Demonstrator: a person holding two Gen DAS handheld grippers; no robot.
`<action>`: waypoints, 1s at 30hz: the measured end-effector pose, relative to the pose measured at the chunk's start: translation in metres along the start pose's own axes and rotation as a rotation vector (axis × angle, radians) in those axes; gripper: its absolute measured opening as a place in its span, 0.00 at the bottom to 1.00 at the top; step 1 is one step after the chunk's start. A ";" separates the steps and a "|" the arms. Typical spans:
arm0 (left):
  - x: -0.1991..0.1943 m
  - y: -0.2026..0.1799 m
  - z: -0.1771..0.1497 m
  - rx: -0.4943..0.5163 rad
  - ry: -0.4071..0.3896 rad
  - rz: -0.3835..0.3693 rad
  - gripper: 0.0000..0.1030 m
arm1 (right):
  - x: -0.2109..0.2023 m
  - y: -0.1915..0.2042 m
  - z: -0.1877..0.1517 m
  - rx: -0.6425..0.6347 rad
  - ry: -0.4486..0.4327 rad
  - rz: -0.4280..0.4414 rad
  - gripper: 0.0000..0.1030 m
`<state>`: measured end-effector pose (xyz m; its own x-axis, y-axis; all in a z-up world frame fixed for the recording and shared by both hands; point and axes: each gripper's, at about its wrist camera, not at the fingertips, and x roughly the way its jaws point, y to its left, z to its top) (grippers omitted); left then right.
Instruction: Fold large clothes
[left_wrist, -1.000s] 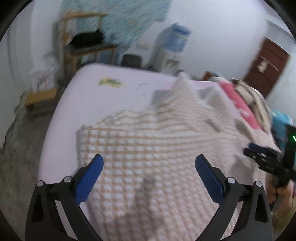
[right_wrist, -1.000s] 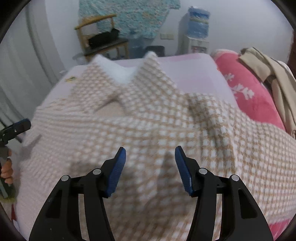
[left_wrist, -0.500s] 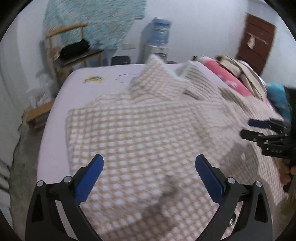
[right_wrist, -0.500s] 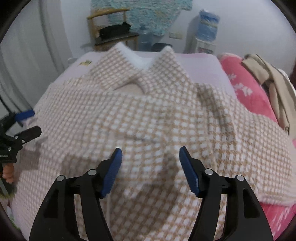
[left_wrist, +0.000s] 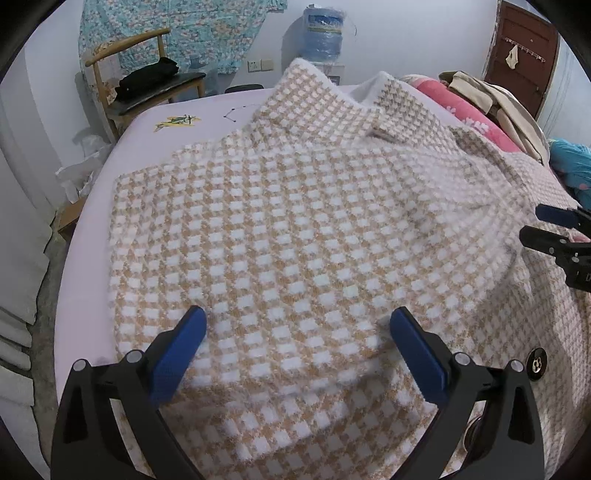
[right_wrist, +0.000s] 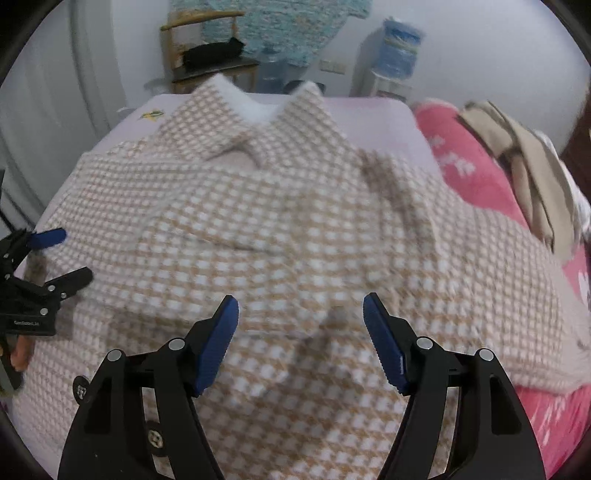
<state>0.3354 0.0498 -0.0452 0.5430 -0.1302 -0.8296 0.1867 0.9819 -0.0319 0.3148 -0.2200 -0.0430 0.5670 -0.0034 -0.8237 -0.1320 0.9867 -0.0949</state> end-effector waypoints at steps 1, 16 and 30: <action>0.001 0.000 0.001 0.000 -0.001 0.000 0.95 | 0.002 -0.006 -0.002 0.024 0.007 -0.004 0.68; 0.002 -0.003 0.003 0.004 0.005 0.010 0.95 | 0.022 -0.006 -0.028 0.002 0.104 -0.046 0.92; 0.001 -0.003 0.002 0.009 0.002 0.013 0.95 | 0.014 -0.012 -0.036 0.008 0.075 -0.022 0.92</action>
<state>0.3368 0.0461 -0.0451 0.5439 -0.1176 -0.8309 0.1870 0.9822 -0.0166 0.2949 -0.2380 -0.0735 0.5074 -0.0374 -0.8609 -0.1136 0.9874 -0.1099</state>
